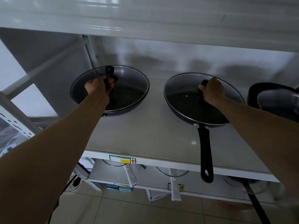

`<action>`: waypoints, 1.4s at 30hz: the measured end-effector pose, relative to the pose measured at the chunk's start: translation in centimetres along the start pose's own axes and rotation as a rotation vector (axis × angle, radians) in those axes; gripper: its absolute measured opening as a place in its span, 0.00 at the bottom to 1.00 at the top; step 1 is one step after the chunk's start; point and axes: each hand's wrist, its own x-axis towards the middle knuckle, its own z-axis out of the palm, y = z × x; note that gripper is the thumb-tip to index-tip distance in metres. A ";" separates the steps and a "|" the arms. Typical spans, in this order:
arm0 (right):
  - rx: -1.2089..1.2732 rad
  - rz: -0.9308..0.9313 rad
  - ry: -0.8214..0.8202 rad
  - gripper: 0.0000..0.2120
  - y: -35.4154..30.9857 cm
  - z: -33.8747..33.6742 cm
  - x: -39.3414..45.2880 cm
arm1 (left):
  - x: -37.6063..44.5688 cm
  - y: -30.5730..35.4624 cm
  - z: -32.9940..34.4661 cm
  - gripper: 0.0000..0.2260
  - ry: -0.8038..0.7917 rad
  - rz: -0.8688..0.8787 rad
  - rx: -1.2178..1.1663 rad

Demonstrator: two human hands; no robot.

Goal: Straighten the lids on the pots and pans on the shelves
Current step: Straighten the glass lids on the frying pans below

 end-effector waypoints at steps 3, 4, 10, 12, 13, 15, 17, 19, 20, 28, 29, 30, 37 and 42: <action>-0.006 0.002 -0.004 0.25 0.0 -0.1 0.0 | 0.1 0.0 0.2 0.06 0.002 0.005 -0.016; -0.006 0.003 -0.005 0.25 -0.1 -0.1 -0.1 | 0.1 0.0 0.2 0.06 0.004 0.004 -0.022; -0.013 -0.008 0.007 0.26 -0.1 -0.1 -0.3 | -0.6 -0.2 0.4 0.06 -0.008 0.003 -0.061; -0.011 -0.014 0.008 0.26 -0.1 -0.2 -0.3 | -0.9 -0.3 0.3 0.06 -0.021 0.001 -0.069; -0.007 -0.012 0.006 0.26 -0.1 -0.3 -0.4 | -1.0 -0.3 0.2 0.06 -0.031 -0.001 -0.071; -0.007 -0.005 0.003 0.27 -0.2 -0.4 -0.5 | -1.2 -0.4 0.0 0.04 -0.061 -0.006 -0.056; -0.011 -0.002 0.001 0.28 -0.3 -0.5 -0.7 | -1.5 -0.4 -0.2 0.03 -0.078 -0.009 -0.049; -0.008 0.002 -0.008 0.28 -0.3 -0.7 -1.0 | -2.0 -0.5 -0.4 0.05 -0.068 -0.019 -0.050; -0.003 0.005 -0.013 0.28 -0.3 -0.8 -1.2 | -2.4 -0.6 -0.5 0.06 -0.059 -0.027 -0.051; 0.038 -0.010 -0.025 0.33 0.4 -2.2 -2.2 | -6.3 -3.0 1.2 0.11 -0.106 -0.054 -0.036; 0.047 -0.016 -0.024 0.33 0.4 -2.4 -2.4 | -6.9 -3.4 1.9 0.11 -0.121 -0.062 -0.015; 0.056 -0.024 -0.022 0.33 0.4 -2.6 -2.6 | -7.6 -3.8 2.6 0.10 -0.139 -0.070 0.008; 0.107 -0.099 -0.004 0.29 1.2 -4.2 -4.0 | -12.5 -7.4 7.8 0.06 -0.380 -0.104 0.219; 0.126 -0.183 0.034 0.25 3.7 -5.8 -5.0 | -17.1 -10.5 11.6 0.07 -0.486 -0.087 0.302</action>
